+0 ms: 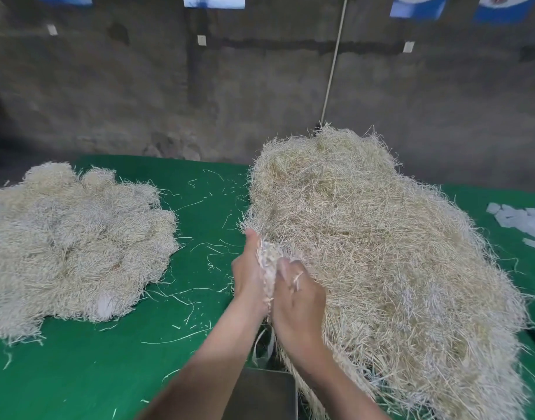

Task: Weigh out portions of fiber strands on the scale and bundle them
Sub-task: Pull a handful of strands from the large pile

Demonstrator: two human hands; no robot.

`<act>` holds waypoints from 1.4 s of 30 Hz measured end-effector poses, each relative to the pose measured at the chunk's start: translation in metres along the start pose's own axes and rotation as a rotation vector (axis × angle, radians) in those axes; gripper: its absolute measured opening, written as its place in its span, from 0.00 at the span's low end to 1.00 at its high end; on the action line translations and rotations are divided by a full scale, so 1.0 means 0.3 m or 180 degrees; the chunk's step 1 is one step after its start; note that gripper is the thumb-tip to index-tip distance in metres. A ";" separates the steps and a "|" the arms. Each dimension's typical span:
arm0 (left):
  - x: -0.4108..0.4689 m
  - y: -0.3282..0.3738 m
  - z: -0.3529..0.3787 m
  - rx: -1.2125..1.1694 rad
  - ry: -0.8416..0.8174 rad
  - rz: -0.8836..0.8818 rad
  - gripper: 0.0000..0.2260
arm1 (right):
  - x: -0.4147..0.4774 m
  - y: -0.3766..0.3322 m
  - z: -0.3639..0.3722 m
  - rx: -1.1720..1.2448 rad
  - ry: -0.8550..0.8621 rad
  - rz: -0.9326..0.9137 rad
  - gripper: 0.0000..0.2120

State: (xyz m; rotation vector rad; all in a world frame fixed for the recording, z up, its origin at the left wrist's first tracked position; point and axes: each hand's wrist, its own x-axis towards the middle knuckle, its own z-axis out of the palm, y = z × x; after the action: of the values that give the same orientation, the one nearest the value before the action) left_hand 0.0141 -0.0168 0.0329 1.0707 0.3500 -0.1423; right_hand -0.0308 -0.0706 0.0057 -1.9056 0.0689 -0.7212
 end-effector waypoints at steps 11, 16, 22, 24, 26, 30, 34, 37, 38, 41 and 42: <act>-0.041 -0.048 -0.009 0.0396 0.0001 0.0110 0.19 | 0.018 0.027 0.004 -0.0227 -0.0071 0.0347 0.17; -0.028 -0.070 -0.033 0.1074 -0.0155 0.0316 0.12 | 0.069 0.056 -0.066 0.0204 -0.0107 0.0467 0.07; -0.011 -0.025 0.006 0.0947 -0.0330 0.0767 0.24 | 0.117 0.018 -0.033 0.0646 -0.0681 0.0773 0.17; -0.023 -0.065 0.003 0.0896 -0.0275 0.0513 0.30 | 0.147 0.020 -0.042 0.1085 -0.0175 0.1257 0.11; -0.030 -0.096 0.004 0.0864 -0.0312 0.0198 0.30 | 0.179 0.020 -0.053 0.1138 0.0107 0.1332 0.04; 0.032 -0.024 0.002 -0.0243 0.0096 -0.0158 0.17 | 0.067 0.047 -0.012 -0.0179 -0.0165 0.0060 0.05; 0.015 -0.062 -0.015 0.0200 0.0150 0.0322 0.12 | 0.070 0.051 -0.002 -0.0708 -0.0467 -0.0324 0.13; -0.022 -0.092 0.005 0.0529 -0.0176 0.0064 0.12 | 0.151 0.051 -0.057 -0.0059 -0.0249 0.0381 0.15; -0.013 -0.072 0.008 0.0541 -0.0224 0.0069 0.11 | 0.137 0.037 -0.051 -0.0114 -0.0171 0.0309 0.15; 0.017 -0.032 0.001 0.0287 -0.0090 -0.0017 0.14 | 0.032 0.006 0.012 -0.0723 -0.0073 -0.0248 0.16; 0.006 -0.033 0.004 0.0378 -0.0112 -0.0024 0.14 | 0.044 0.010 0.007 -0.0620 -0.0092 -0.0176 0.17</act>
State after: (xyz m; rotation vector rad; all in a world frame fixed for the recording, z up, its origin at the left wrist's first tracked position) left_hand 0.0131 -0.0224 0.0247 1.1830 0.3171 -0.1904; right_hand -0.0180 -0.0750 0.0086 -2.1103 0.0707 -0.7464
